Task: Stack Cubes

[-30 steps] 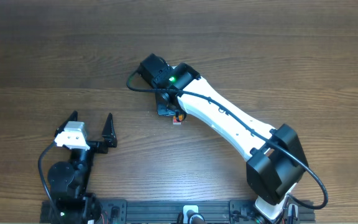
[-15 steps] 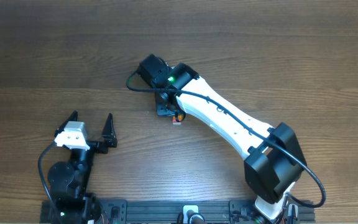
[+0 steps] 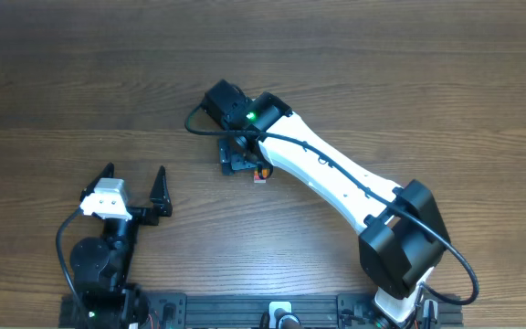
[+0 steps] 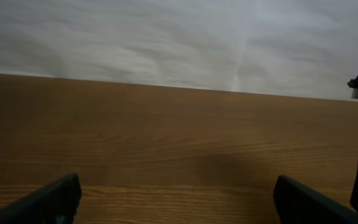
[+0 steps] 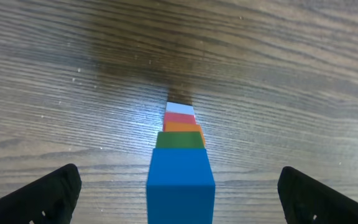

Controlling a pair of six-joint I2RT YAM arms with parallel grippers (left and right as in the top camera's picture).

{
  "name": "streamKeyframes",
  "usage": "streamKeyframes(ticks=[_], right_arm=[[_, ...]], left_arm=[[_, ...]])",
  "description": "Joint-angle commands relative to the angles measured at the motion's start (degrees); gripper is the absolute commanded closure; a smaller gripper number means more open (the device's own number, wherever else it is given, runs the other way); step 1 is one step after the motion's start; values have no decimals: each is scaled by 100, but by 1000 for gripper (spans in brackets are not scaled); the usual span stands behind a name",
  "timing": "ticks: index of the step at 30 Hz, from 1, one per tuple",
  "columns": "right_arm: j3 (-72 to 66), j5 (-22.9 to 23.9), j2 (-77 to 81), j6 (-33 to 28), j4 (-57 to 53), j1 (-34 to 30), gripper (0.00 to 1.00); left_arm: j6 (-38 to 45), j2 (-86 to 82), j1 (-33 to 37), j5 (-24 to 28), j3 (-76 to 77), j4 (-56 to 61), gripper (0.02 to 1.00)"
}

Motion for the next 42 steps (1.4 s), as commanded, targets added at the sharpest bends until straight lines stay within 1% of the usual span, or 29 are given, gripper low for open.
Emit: streamKeyframes(ticks=[1, 4, 6, 11, 13, 15, 17, 19, 21, 26, 29, 37, 42], right_arm=[[341, 317, -833, -472, 20, -57, 7], [382, 695, -1488, -776, 15, -184, 9], [382, 828, -1926, -1064, -42, -490, 7], [236, 828, -2802, -1788, -146, -1585, 9], [4, 883, -3191, -2059, -28, -1899, 7], [-411, 1003, -3738, -2153, 199, -2208, 7], [-986, 1016, -4404, -2155, 549, -2527, 9], [-1659, 905, -5141, -2197, 992, -2868, 7], [-2380, 715, -5897, -2371, 1513, -3239, 7], [-4033, -208, -7665, -3257, 2789, -4019, 7], [-5058, -752, -8690, -3307, 3508, -4426, 9], [-6771, -1156, -10188, -3283, 4594, -4496, 9], [-7503, -1180, -10856, -3283, 4815, -4485, 7]], left_arm=[[39, -28, -31, 57, -28, -4, 18], [39, -28, -31, 57, -28, -4, 18], [39, -28, -31, 57, -28, -4, 18], [39, -28, -31, 57, -28, -4, 18], [39, -28, -31, 57, -28, -4, 18], [39, -28, -31, 57, -28, -4, 20], [39, -28, -31, 57, -28, -4, 18], [39, -28, -31, 57, -28, -4, 20], [39, -28, -31, 57, -28, -4, 23], [39, -28, -31, 57, -28, -4, 18], [39, -28, -31, 57, -28, -4, 18], [39, -28, -31, 57, -28, -4, 18], [39, -28, -31, 57, -28, -4, 18]])
